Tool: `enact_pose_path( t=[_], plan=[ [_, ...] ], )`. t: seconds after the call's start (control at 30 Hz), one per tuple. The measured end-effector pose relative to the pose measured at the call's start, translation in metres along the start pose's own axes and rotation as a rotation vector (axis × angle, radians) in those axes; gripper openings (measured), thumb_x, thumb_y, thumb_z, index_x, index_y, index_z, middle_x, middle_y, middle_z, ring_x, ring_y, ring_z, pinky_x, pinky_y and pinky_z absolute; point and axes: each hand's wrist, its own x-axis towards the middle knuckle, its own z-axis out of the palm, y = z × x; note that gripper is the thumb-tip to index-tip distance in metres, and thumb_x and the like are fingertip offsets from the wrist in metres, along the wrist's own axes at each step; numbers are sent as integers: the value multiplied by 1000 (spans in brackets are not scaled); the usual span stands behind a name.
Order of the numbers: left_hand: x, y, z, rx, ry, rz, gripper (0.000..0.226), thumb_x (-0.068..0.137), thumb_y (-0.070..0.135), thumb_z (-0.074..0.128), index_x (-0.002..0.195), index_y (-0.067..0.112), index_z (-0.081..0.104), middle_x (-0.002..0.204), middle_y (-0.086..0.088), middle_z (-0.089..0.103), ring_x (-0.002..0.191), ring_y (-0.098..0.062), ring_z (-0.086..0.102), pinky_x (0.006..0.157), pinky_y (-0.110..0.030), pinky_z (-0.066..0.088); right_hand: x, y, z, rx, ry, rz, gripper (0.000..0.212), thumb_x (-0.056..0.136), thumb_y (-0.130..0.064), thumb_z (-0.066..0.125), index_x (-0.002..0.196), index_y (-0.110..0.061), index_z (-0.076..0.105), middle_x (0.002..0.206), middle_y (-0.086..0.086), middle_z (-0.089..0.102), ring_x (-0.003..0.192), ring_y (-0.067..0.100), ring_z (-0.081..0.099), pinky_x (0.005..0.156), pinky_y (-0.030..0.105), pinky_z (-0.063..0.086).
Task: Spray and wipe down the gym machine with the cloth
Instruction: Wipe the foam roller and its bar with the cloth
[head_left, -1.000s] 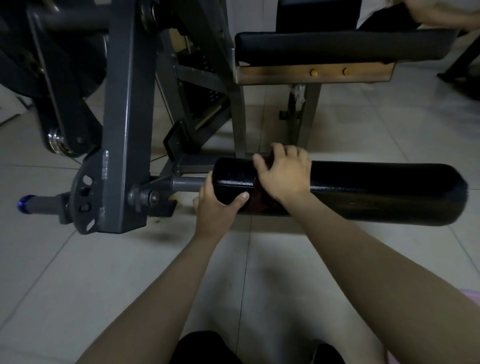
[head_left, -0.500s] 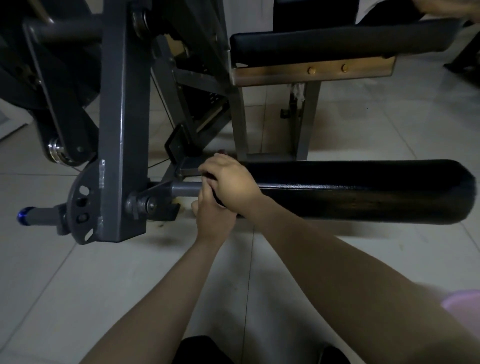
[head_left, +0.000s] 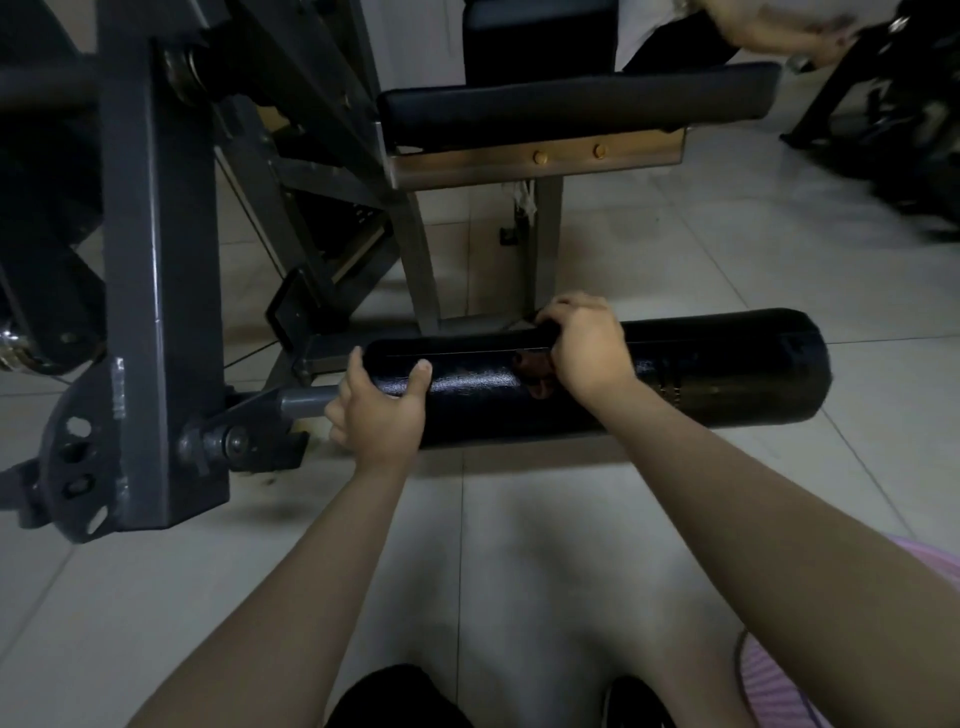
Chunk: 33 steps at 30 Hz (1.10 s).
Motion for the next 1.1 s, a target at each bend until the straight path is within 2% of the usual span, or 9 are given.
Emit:
enact_pose_path(
  t=[0.1, 0.23, 0.37, 0.5, 0.57, 0.63, 0.73, 0.9, 1.1],
  plan=[
    [0, -3, 1, -7, -1, 8, 85, 90, 59, 63, 157, 24, 26, 158, -7, 36, 144, -32, 22, 117, -48, 17, 1, 15, -13, -65, 16, 100, 27, 78, -1, 65, 102, -8, 77, 109, 14, 67, 101, 38, 59, 85, 33, 46],
    [-2, -3, 0, -32, 20, 26, 82, 88, 59, 65, 153, 24, 30, 151, -8, 44, 141, -32, 27, 115, -49, 22, 3, -8, -14, -9, 73, 181, 49, 80, 9, 54, 122, -11, 70, 120, 18, 63, 110, 40, 58, 93, 34, 44],
    [1, 4, -2, -138, 13, -51, 68, 83, 54, 73, 132, 25, 35, 122, -3, 45, 130, -35, 36, 110, -54, 34, 0, -80, 0, 274, 24, -52, 59, 86, 7, 58, 140, -16, 54, 137, 11, 57, 124, 27, 56, 108, 32, 40],
    [9, 2, -5, -191, -22, -82, 46, 93, 47, 59, 130, 28, 37, 132, -11, 47, 125, -34, 43, 108, -53, 38, -17, -133, 38, 393, -170, -228, 40, 88, -9, 66, 125, -16, 55, 120, 10, 56, 110, 28, 57, 93, 46, 49],
    [10, -14, -12, -267, -121, -53, 44, 96, 46, 52, 137, 39, 35, 135, -11, 43, 126, -31, 45, 107, -53, 42, -24, -134, 56, 413, -225, -218, 34, 93, -25, 66, 125, -13, 60, 123, 8, 56, 115, 25, 54, 100, 44, 46],
    [5, -34, -18, -271, -216, 68, 52, 95, 45, 51, 143, 48, 31, 143, -3, 41, 131, -26, 42, 111, -51, 40, -28, -129, 68, 316, -232, -271, 46, 94, -37, 65, 134, -15, 58, 135, 5, 53, 127, 22, 47, 111, 39, 37],
    [-8, -39, -17, -259, -227, 117, 67, 102, 32, 54, 156, 46, 18, 139, 14, 27, 140, -20, 28, 117, -42, 30, -30, -121, 72, 142, -178, -377, 52, 93, -26, 64, 143, -18, 52, 147, 5, 47, 138, 25, 37, 114, 40, 30],
    [-15, -25, -2, -227, -86, 42, 69, 104, 29, 51, 160, 33, 12, 161, -6, 28, 146, -27, 18, 118, -44, 21, -36, -108, 63, -10, -121, -412, 52, 91, -15, 62, 142, -15, 53, 135, 11, 48, 125, 30, 39, 100, 40, 38],
    [-6, -20, 4, -181, -4, 38, 64, 102, 35, 52, 159, 29, 23, 159, -14, 34, 143, -32, 22, 119, -46, 21, -30, -53, 30, -53, 27, -216, 54, 72, 8, 62, 125, -3, 65, 115, 22, 52, 103, 42, 48, 87, 42, 48]
  ],
)
